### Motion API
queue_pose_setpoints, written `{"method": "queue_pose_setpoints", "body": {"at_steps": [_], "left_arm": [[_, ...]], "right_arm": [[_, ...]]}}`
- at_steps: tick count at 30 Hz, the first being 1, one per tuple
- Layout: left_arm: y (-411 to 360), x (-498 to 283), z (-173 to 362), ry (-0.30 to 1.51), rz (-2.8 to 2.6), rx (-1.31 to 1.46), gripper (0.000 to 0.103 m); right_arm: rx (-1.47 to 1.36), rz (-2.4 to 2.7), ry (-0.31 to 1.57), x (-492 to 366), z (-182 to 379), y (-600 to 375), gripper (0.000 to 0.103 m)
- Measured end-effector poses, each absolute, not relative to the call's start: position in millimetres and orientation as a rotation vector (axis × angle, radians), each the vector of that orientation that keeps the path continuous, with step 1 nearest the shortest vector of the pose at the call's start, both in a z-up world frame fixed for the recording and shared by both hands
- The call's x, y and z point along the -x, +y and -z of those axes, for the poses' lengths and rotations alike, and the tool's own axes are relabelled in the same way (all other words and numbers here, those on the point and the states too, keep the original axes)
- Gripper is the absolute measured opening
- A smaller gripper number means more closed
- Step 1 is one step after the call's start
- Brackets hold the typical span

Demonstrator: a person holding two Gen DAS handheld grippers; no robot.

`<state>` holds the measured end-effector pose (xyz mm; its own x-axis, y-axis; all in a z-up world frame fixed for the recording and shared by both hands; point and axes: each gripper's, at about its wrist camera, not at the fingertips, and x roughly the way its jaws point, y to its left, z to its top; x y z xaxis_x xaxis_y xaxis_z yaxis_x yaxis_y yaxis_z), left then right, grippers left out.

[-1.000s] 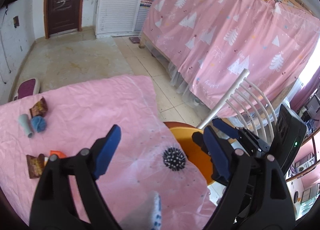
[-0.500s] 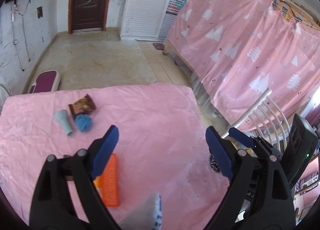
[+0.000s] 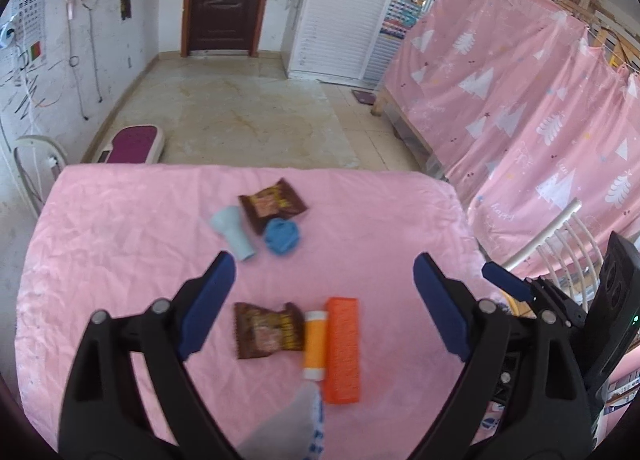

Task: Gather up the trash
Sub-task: 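Move both open grippers back over the remaining items on the bed, then grasp the brown snack packet with the left gripper while the right gripper grasps the orange box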

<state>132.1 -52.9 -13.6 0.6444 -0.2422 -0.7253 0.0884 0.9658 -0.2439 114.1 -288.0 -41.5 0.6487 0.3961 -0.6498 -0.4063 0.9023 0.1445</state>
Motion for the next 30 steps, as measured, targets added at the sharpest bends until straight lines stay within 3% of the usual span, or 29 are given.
{"method": "queue_pose_setpoints", "body": {"at_steps": [30], "left_arm": [[-19,-135,79,0.974,0.049,0.116,0.087]], "right_arm": [[0.108,-0.584,0.884,-90,86,-197,0.063]]}}
